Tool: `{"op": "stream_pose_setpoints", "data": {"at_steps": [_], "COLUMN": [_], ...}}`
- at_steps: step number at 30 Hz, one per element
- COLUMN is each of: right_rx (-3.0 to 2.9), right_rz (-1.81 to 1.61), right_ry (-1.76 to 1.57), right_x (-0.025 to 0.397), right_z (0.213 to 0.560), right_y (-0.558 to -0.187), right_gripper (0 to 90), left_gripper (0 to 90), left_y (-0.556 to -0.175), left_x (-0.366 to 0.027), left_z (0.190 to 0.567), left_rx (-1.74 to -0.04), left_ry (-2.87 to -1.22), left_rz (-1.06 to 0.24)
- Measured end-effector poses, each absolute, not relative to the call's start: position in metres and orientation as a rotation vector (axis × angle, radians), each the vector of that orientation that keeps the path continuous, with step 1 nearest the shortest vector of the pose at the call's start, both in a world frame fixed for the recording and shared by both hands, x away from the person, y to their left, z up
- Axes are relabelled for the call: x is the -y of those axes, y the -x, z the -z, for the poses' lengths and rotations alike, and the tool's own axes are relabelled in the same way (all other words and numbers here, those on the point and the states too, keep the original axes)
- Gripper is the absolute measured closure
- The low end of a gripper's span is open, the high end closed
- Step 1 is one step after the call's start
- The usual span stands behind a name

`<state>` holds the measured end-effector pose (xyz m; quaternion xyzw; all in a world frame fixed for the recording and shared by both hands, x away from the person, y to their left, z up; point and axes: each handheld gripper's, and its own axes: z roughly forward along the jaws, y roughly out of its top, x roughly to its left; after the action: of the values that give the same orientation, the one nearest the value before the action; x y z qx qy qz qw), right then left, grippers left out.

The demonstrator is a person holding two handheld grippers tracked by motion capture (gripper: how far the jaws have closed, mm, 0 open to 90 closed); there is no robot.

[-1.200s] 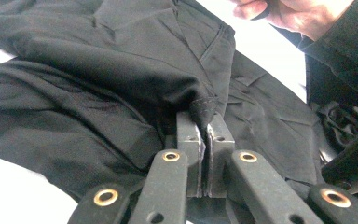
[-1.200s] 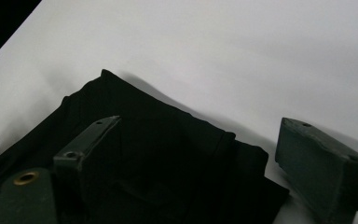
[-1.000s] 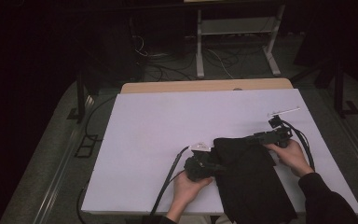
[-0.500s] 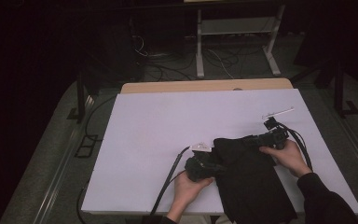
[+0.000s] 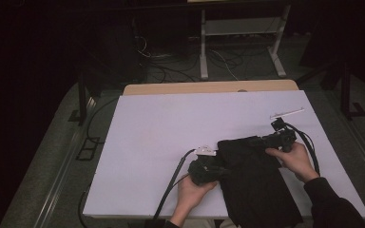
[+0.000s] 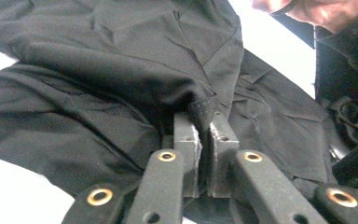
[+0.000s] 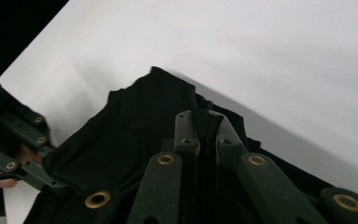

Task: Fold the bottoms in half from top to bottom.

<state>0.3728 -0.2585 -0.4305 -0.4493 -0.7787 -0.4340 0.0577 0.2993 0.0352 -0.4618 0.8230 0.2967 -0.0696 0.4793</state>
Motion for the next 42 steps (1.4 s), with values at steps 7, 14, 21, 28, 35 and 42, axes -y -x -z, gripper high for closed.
{"op": "stream_pose_setpoints", "data": {"at_steps": [7,14,21,28,35,42], "right_rx": [2.335,2.331,2.31,2.298,2.297,2.298], "right_rz": [1.349,1.367,1.402,1.432,1.455,1.461], "right_ry": [1.355,1.35,1.345,1.326,1.307,1.285], "right_x": [0.259,0.264,0.272,0.275,0.275,0.274], "right_z": [0.425,0.419,0.415,0.411,0.409,0.408], "right_y": [-0.366,-0.356,-0.348,-0.342,-0.335,-0.325], "right_gripper": [82.2,82.2,82.3,82.3,82.3,82.3], "left_gripper": [64.1,50.5,41.5,31.5,28.3,25.9], "left_y": [-0.297,-0.299,-0.3,-0.301,-0.308,-0.315], "left_x": [-0.037,-0.043,-0.046,-0.048,-0.056,-0.07], "left_z": [0.46,0.455,0.45,0.441,0.433,0.429], "left_rx": [-0.727,-0.739,-0.745,-0.738,-0.763,-0.811], "left_ry": [-2.038,-1.977,-1.939,-1.907,-1.887,-1.843], "left_rz": [0.112,0.153,0.135,0.083,0.068,0.094]}}
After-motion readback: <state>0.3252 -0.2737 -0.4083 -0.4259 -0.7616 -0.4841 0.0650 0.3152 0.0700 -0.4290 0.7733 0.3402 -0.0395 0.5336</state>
